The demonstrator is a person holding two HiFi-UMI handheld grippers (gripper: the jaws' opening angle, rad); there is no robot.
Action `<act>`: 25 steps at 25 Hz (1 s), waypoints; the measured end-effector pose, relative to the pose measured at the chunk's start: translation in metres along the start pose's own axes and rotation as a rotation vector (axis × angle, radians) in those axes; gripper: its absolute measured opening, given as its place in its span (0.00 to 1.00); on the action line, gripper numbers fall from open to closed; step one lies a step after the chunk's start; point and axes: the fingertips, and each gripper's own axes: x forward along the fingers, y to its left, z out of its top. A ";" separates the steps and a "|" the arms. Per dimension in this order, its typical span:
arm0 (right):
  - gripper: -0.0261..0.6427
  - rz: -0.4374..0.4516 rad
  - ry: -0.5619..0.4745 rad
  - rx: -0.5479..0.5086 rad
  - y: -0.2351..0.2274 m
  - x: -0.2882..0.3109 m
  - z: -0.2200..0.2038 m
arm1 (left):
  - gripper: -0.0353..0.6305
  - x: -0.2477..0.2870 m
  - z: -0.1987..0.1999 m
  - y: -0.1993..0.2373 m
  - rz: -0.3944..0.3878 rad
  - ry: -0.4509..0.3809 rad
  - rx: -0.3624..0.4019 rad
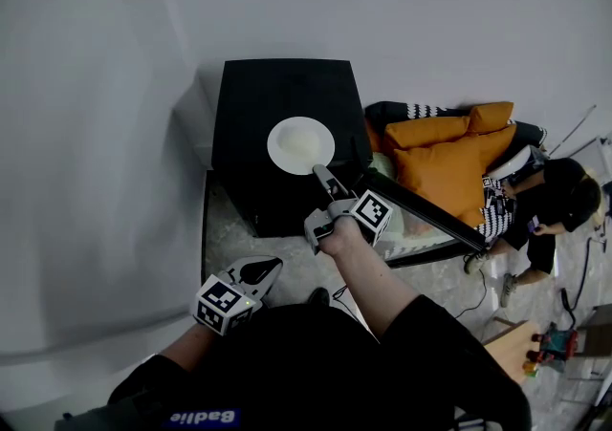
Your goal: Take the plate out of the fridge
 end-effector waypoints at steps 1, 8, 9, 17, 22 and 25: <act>0.06 0.003 -0.001 -0.002 0.000 0.000 0.000 | 0.06 -0.001 0.000 0.000 0.001 0.001 -0.001; 0.06 0.034 -0.007 -0.014 -0.003 0.003 0.002 | 0.06 -0.002 -0.003 0.001 -0.002 0.006 -0.006; 0.06 0.041 -0.008 -0.016 -0.003 0.004 0.002 | 0.06 -0.001 -0.004 0.001 -0.002 0.007 -0.007; 0.14 0.098 -0.008 -0.025 0.002 0.005 0.003 | 0.06 -0.001 -0.008 0.001 -0.003 0.009 -0.009; 0.19 0.104 0.000 -0.030 0.001 0.004 0.003 | 0.06 0.001 -0.007 0.002 -0.008 0.009 -0.009; 0.19 0.102 0.002 -0.025 0.000 0.003 0.003 | 0.06 0.003 -0.003 0.003 -0.013 0.012 -0.009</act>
